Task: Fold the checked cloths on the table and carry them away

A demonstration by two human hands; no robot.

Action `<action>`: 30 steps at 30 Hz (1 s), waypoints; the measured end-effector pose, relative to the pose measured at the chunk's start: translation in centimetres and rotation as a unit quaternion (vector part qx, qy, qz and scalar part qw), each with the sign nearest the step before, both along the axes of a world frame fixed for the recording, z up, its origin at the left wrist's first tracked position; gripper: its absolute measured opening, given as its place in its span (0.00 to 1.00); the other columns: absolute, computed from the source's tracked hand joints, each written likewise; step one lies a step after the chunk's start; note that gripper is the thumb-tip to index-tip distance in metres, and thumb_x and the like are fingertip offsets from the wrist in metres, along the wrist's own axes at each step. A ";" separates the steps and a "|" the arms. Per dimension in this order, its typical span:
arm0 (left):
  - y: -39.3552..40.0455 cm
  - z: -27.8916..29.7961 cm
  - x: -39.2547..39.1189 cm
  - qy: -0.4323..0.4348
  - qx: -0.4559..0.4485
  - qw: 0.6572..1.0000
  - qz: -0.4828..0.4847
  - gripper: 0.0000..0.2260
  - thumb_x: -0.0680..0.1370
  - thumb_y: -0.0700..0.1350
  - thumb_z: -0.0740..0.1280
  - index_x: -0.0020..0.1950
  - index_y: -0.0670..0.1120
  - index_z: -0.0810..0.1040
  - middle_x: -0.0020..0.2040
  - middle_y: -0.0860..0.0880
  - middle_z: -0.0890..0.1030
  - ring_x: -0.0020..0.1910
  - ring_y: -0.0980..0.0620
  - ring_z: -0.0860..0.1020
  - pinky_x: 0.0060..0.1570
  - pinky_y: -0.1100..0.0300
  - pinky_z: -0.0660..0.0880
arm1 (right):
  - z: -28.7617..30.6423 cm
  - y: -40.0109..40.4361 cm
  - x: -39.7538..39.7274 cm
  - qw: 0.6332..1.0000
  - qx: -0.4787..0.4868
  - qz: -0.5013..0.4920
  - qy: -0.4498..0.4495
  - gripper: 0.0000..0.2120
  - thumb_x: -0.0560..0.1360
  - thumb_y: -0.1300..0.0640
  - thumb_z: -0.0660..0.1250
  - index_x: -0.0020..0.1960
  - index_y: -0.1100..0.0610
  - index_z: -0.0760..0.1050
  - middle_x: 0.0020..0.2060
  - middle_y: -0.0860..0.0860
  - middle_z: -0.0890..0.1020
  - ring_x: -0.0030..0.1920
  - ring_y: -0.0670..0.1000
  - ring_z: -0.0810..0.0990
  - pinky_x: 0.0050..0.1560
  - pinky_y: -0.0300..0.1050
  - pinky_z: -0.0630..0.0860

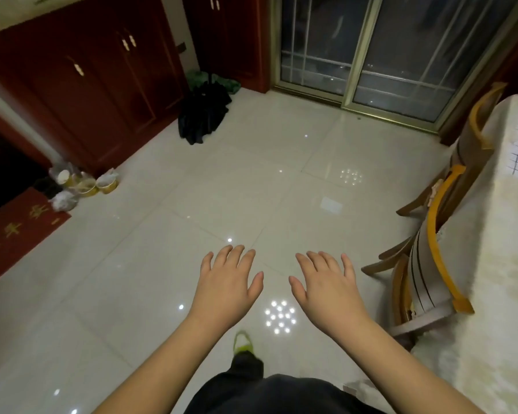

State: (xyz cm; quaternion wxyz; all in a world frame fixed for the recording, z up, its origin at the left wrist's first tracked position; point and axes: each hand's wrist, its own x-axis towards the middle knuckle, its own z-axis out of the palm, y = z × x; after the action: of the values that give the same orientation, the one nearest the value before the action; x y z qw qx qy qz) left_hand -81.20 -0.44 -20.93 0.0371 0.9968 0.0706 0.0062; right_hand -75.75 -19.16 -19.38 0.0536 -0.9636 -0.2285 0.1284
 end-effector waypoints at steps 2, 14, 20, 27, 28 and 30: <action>1.3 -0.3 3.0 -0.005 -0.004 1.000 -0.013 0.24 0.77 0.58 0.54 0.61 0.47 0.80 0.60 0.48 0.81 0.61 0.45 0.79 0.59 0.42 0.74 | -0.3 1.1 2.4 1.000 -0.003 -0.012 0.005 0.27 0.82 0.41 0.45 0.78 0.49 0.54 0.77 0.48 0.60 0.77 0.51 0.55 0.75 0.57 0.39; 7.8 -1.5 18.9 -0.009 -0.039 0.989 -0.142 0.23 0.77 0.59 0.55 0.61 0.49 0.81 0.60 0.49 0.81 0.60 0.46 0.79 0.58 0.44 0.76 | -0.4 8.5 16.5 0.995 -0.033 -0.090 0.031 0.27 0.82 0.41 0.45 0.79 0.48 0.53 0.78 0.49 0.57 0.78 0.52 0.51 0.75 0.57 0.38; 7.9 -1.9 28.5 0.007 -0.043 0.983 -0.177 0.24 0.77 0.60 0.54 0.61 0.49 0.80 0.61 0.48 0.81 0.61 0.46 0.78 0.60 0.43 0.74 | -0.7 7.8 22.9 0.988 -0.035 -0.147 0.042 0.27 0.82 0.41 0.45 0.79 0.48 0.53 0.78 0.49 0.57 0.78 0.51 0.52 0.75 0.57 0.38; 3.9 -3.0 41.7 0.022 -0.018 0.972 -0.232 0.23 0.75 0.59 0.55 0.59 0.49 0.81 0.58 0.48 0.82 0.58 0.46 0.80 0.57 0.44 0.76 | -2.4 3.4 33.8 0.978 -0.019 -0.203 0.040 0.27 0.82 0.41 0.46 0.79 0.48 0.53 0.78 0.49 0.58 0.78 0.51 0.52 0.76 0.56 0.39; 3.0 -3.0 43.5 0.031 -0.014 0.971 -0.239 0.23 0.75 0.59 0.55 0.60 0.49 0.80 0.59 0.48 0.81 0.58 0.46 0.79 0.57 0.44 0.75 | -2.6 2.7 35.5 0.976 -0.016 -0.211 0.044 0.27 0.82 0.41 0.46 0.79 0.48 0.53 0.78 0.48 0.58 0.78 0.51 0.52 0.76 0.56 0.40; 1.1 -2.7 47.0 0.042 -0.002 0.966 -0.254 0.23 0.76 0.59 0.54 0.61 0.49 0.80 0.60 0.48 0.81 0.59 0.47 0.79 0.58 0.44 0.75 | -2.6 1.3 38.6 0.973 -0.008 -0.227 0.048 0.27 0.82 0.41 0.45 0.79 0.48 0.53 0.78 0.48 0.57 0.78 0.50 0.52 0.76 0.56 0.40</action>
State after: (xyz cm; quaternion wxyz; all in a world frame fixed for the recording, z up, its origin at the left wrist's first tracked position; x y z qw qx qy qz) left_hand -34.21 0.63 -23.68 0.0365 0.9814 -0.1831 -0.0457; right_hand -37.12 -17.90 -22.01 0.0847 -0.9834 0.0002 0.1607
